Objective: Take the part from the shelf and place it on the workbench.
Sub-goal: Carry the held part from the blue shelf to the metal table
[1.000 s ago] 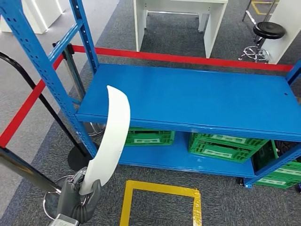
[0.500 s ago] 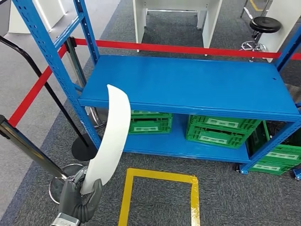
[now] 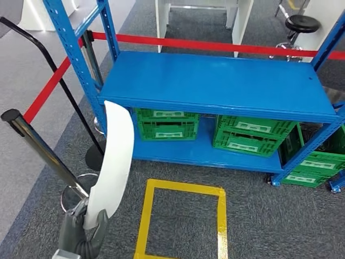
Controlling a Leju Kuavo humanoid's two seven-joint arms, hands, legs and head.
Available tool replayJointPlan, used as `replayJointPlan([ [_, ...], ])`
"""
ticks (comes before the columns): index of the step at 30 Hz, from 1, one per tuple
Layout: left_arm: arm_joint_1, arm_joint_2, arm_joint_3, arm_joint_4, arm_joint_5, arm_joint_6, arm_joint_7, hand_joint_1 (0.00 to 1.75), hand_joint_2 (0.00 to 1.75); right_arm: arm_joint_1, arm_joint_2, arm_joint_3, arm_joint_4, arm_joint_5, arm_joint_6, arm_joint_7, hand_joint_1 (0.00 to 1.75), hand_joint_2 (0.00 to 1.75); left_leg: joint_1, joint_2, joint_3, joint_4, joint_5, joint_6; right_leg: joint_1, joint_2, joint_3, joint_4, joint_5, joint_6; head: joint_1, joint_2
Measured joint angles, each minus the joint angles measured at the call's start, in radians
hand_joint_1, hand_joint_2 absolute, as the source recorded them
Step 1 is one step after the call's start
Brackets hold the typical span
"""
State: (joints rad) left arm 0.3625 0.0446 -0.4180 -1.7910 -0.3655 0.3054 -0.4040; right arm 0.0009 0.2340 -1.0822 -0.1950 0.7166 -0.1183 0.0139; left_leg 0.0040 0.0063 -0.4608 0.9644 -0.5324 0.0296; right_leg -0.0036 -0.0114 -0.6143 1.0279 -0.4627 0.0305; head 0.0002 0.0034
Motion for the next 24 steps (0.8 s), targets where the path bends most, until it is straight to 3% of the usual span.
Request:
replayJointPlan([
  [2, 0.008, 0.000, 0.001, -0.009, 0.003, -0.009, 0.009, 1.75, 1.75, 0.001, 0.000, -0.036, -0.003, 0.011, -0.031, 0.036, 0.00, 0.00, 0.001, 0.003, -0.027, -0.002, 0.024, 0.014, -0.001, 0.006, -0.027, 0.084, -0.097, 0.007, 0.003, 0.000],
  [3, 0.006, 0.000, 0.002, -0.011, 0.004, -0.022, 0.017, 1.75, 1.75, 0.002, -0.005, -0.027, -0.003, 0.074, -0.064, 0.100, 0.00, 0.00, 0.000, 0.003, -0.042, -0.001, 0.037, 0.017, -0.001, 0.007, -0.040, 0.147, -0.146, 0.009, 0.005, 0.000],
  [4, 0.002, -0.001, 0.003, -0.011, 0.005, -0.037, 0.027, 1.75, 1.75, 0.003, -0.012, 0.003, -0.002, 0.182, -0.101, 0.180, 0.00, 0.00, -0.002, 0.003, -0.058, 0.000, 0.050, 0.017, -0.001, 0.008, -0.048, 0.207, -0.174, 0.011, 0.006, 0.000],
  [5, -0.004, -0.002, 0.004, -0.011, 0.004, -0.052, 0.036, 1.75, 1.75, 0.007, -0.019, 0.058, -0.001, 0.329, -0.127, 0.254, 0.00, 0.00, -0.003, 0.003, -0.075, 0.003, 0.063, 0.016, -0.001, 0.008, -0.046, 0.249, -0.176, 0.013, 0.006, 0.000],
  [6, -0.009, -0.003, 0.005, -0.011, 0.002, -0.063, 0.041, 1.75, 1.75, 0.011, -0.023, 0.136, 0.000, 0.493, -0.135, 0.309, 0.00, 0.00, -0.004, 0.004, -0.094, 0.007, 0.075, 0.014, -0.001, 0.008, -0.032, 0.262, -0.154, 0.013, 0.006, 0.000],
  [7, -0.014, -0.004, 0.006, -0.011, 0.001, -0.071, 0.045, 1.75, 1.75, 0.014, -0.029, 0.225, 0.001, 0.625, -0.132, 0.337, 0.00, 0.00, -0.004, 0.006, -0.113, 0.012, 0.086, 0.011, -0.002, 0.009, -0.001, 0.241, -0.119, 0.013, 0.006, 0.000],
  [8, -0.019, -0.005, 0.006, -0.011, -0.001, -0.079, 0.047, 1.75, 1.75, 0.013, -0.036, 0.320, 0.002, 0.716, -0.123, 0.350, 0.00, 0.00, -0.004, 0.008, -0.131, 0.018, 0.097, 0.008, -0.001, 0.009, 0.049, 0.185, -0.091, 0.011, 0.006, 0.000],
  [9, -0.024, -0.006, 0.007, -0.011, -0.003, -0.085, 0.049, 1.75, 1.75, 0.010, -0.041, 0.406, 0.002, 0.759, -0.112, 0.358, 0.00, 0.00, -0.006, 0.010, -0.145, 0.026, 0.106, 0.004, -0.001, 0.010, 0.111, 0.104, -0.082, 0.008, 0.008, 0.000],
  [11, -0.031, -0.010, 0.010, -0.011, -0.008, -0.095, 0.049, 1.75, 1.75, 0.003, -0.049, 0.536, 0.005, 0.758, -0.091, 0.369, 0.00, 0.00, -0.009, 0.010, -0.161, 0.037, 0.126, -0.004, 0.000, 0.011, 0.208, -0.043, -0.109, -0.001, 0.010, 0.000],
  [12, -0.033, -0.012, 0.011, -0.011, -0.010, -0.099, 0.050, 1.75, 1.75, 0.005, -0.049, 0.584, 0.008, 0.755, -0.088, 0.371, 0.00, 0.00, -0.010, 0.010, -0.165, 0.038, 0.136, -0.008, 0.002, 0.011, 0.227, -0.078, -0.123, -0.007, 0.010, 0.000],
  [14, -0.032, -0.014, 0.015, -0.011, -0.012, -0.101, 0.049, 1.75, 1.75, 0.012, -0.047, 0.641, 0.012, 0.717, -0.101, 0.357, 0.00, 0.00, -0.008, 0.007, -0.174, 0.037, 0.147, -0.018, 0.001, 0.009, 0.214, -0.083, -0.116, -0.021, 0.010, 0.000],
  [15, -0.030, -0.014, 0.018, -0.011, -0.013, -0.101, 0.049, 1.75, 1.75, 0.016, -0.046, 0.644, 0.013, 0.671, -0.116, 0.344, 0.00, 0.00, -0.007, 0.006, -0.181, 0.047, 0.127, -0.025, 0.000, 0.007, 0.201, -0.081, -0.105, -0.029, 0.009, 0.000],
  [16, -0.027, -0.014, 0.020, -0.011, -0.013, -0.099, 0.049, 1.75, 1.75, 0.018, -0.044, 0.634, 0.013, 0.612, -0.129, 0.327, 0.00, 0.00, -0.006, 0.004, -0.191, 0.075, 0.088, -0.031, -0.002, 0.005, 0.188, -0.080, -0.094, -0.037, 0.007, 0.000],
  [18, -0.022, -0.014, 0.025, -0.011, -0.013, -0.096, 0.045, 1.75, 1.75, 0.022, -0.043, 0.600, 0.013, 0.498, -0.143, 0.297, 0.00, 0.00, -0.003, 0.003, -0.212, 0.188, -0.024, -0.040, 0.000, 0.001, 0.158, -0.077, -0.070, -0.047, 0.005, 0.000],
  [19, -0.020, -0.014, 0.026, -0.011, -0.013, -0.095, 0.043, 1.75, 1.75, 0.023, -0.042, 0.582, 0.013, 0.449, -0.141, 0.282, 0.00, 0.00, -0.002, 0.003, -0.219, 0.255, -0.062, -0.042, 0.001, 0.000, 0.144, -0.073, -0.059, -0.049, 0.004, 0.000],
  [20, -0.019, -0.014, 0.026, -0.011, -0.013, -0.093, 0.040, 1.75, 1.75, 0.024, -0.041, 0.559, 0.013, 0.401, -0.134, 0.265, 0.00, 0.00, -0.002, 0.003, -0.219, 0.306, -0.075, -0.042, 0.003, -0.001, 0.128, -0.069, -0.048, -0.049, 0.004, 0.000],
  [21, -0.018, -0.014, 0.027, -0.011, -0.012, -0.092, 0.038, 1.75, 1.75, 0.024, -0.038, 0.532, 0.013, 0.350, -0.125, 0.247, 0.00, 0.00, -0.002, 0.002, -0.207, 0.327, -0.063, -0.041, 0.004, -0.003, 0.111, -0.062, -0.037, -0.049, 0.004, 0.000],
  [22, -0.017, -0.013, 0.027, -0.011, -0.011, -0.091, 0.036, 1.75, 1.75, 0.022, -0.035, 0.501, 0.013, 0.304, -0.114, 0.230, 0.00, 0.00, -0.002, 0.002, -0.180, 0.313, -0.036, -0.038, 0.005, -0.003, 0.094, -0.054, -0.029, -0.049, 0.004, 0.000],
  [24, -0.016, -0.013, 0.027, -0.011, -0.010, -0.089, 0.033, 1.75, 1.75, 0.021, -0.027, 0.442, 0.013, 0.251, -0.102, 0.209, 0.00, 0.00, -0.006, -0.001, -0.085, 0.190, 0.007, -0.023, 0.007, -0.003, 0.061, -0.040, -0.014, -0.046, 0.004, 0.000],
])
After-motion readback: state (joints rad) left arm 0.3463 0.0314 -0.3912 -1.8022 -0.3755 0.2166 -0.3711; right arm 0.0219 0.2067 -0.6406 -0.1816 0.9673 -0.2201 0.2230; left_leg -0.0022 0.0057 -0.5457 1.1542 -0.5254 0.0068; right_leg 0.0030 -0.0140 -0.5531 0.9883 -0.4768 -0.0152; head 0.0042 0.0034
